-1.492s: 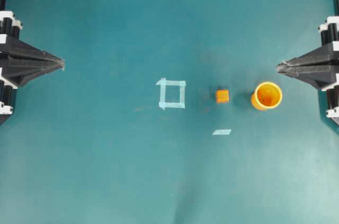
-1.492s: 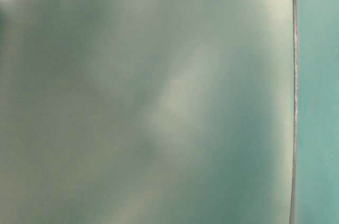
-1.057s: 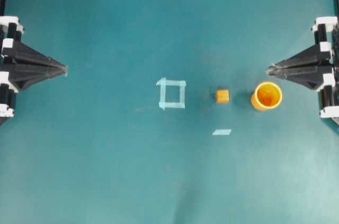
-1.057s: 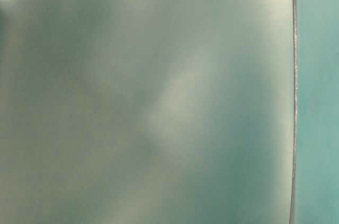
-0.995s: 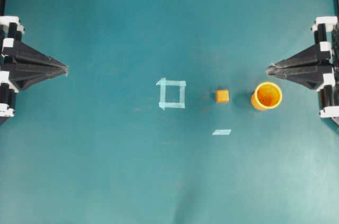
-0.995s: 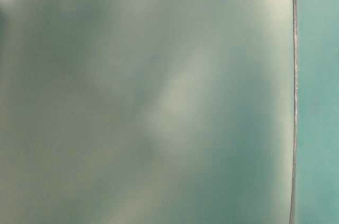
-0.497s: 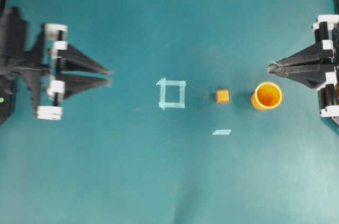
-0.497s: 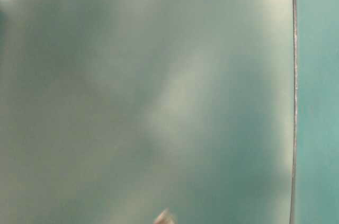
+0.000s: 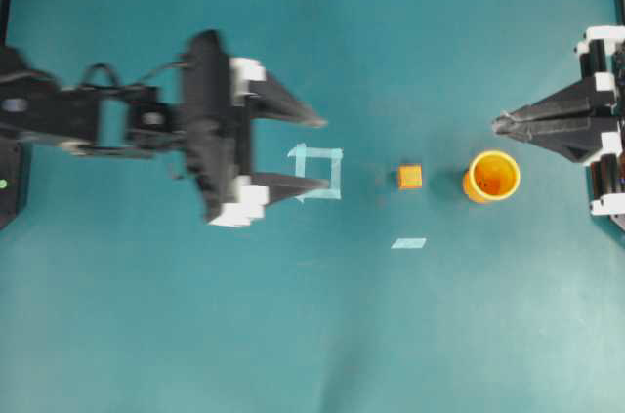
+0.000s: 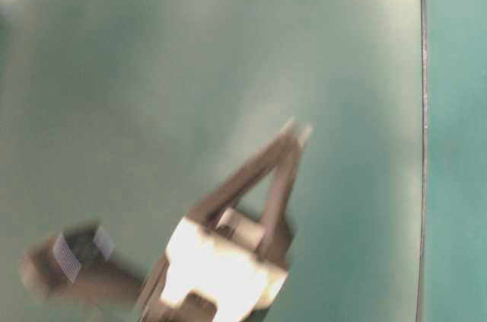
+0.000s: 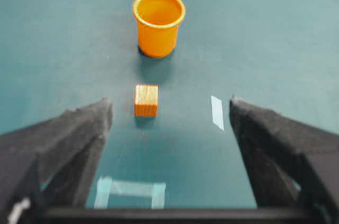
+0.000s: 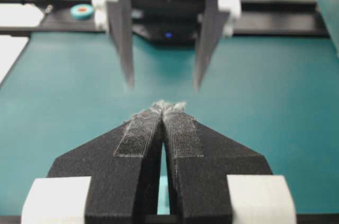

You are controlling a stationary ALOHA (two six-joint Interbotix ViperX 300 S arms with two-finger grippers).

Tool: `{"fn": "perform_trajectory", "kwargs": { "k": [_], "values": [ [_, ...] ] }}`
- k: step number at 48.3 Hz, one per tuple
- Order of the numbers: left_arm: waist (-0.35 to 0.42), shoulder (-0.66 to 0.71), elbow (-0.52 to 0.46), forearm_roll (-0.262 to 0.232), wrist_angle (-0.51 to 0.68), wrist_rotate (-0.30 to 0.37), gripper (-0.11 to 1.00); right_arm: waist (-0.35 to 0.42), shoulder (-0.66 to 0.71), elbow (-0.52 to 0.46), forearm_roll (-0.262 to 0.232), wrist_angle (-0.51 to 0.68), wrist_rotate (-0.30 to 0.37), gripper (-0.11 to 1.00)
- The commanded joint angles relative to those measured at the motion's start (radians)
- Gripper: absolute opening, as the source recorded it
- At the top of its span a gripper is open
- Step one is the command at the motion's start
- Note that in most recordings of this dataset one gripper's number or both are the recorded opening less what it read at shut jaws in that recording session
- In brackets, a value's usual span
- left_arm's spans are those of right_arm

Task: Move the cup toward the block with left arm.
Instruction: 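Extend the left gripper rightward toward the orange cup past the block, then lower the open left gripper around the orange cup and close on it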

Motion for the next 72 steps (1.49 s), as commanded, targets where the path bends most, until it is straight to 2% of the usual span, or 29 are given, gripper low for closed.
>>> {"fn": "perform_trajectory", "kwargs": {
  "k": [1, 11, 22, 42, 53, 72],
  "values": [
    [-0.002, 0.061, -0.078, 0.003, -0.005, 0.003, 0.85, -0.002, 0.0, -0.029, 0.003, -0.012, 0.002, 0.0],
    [-0.002, 0.224, -0.221, 0.003, -0.005, 0.003, 0.85, -0.002, 0.0, -0.028, 0.002, -0.012, 0.002, 0.0],
    [-0.005, 0.379, -0.336, 0.003, -0.005, 0.003, 0.85, -0.002, 0.0, -0.028, 0.0, -0.028, 0.0, 0.0],
    [-0.028, 0.568, -0.545, 0.003, -0.011, 0.003, 0.85, -0.002, 0.005, -0.025, -0.003, -0.043, -0.003, 0.0],
    [-0.025, 0.635, -0.609, 0.003, -0.005, 0.003, 0.85, -0.002, 0.008, -0.025, -0.005, -0.043, -0.003, 0.0],
    [0.012, 0.678, -0.655, 0.003, -0.005, 0.003, 0.85, 0.0, 0.008, -0.025, -0.005, -0.043, -0.006, 0.0]
  ]
}}
